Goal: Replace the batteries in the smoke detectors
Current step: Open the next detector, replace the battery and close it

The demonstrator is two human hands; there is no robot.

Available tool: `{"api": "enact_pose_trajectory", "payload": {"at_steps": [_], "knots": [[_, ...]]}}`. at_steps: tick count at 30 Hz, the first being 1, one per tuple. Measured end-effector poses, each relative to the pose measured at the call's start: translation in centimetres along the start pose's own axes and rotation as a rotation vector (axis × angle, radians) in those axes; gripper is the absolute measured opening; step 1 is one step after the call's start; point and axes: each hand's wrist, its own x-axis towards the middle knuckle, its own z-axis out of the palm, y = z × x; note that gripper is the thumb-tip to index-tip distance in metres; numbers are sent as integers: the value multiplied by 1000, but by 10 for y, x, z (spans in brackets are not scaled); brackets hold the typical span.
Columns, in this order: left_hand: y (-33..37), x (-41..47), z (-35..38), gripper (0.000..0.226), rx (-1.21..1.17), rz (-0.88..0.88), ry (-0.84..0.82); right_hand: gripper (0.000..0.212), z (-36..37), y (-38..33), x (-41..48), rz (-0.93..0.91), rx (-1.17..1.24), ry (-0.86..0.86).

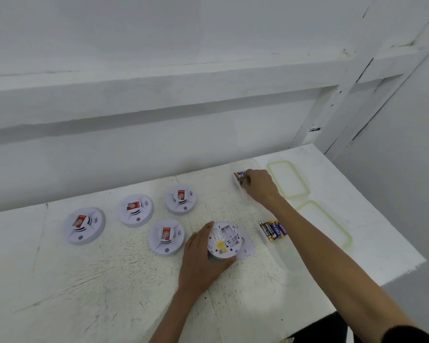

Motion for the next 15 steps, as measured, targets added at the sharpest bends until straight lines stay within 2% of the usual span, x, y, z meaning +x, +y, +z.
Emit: {"api": "enact_pose_trajectory", "payload": {"at_steps": [3, 9, 15], "knots": [[-1, 0, -1, 98, 2, 1, 3, 21, -5, 1, -14, -52, 100, 141], [0, -2, -2, 101, -13, -4, 9, 19, -5, -3, -49, -193, 291, 283], [-10, 1, 3, 97, 5, -2, -25, 9, 0, -23, -102, -190, 550, 203]]}}
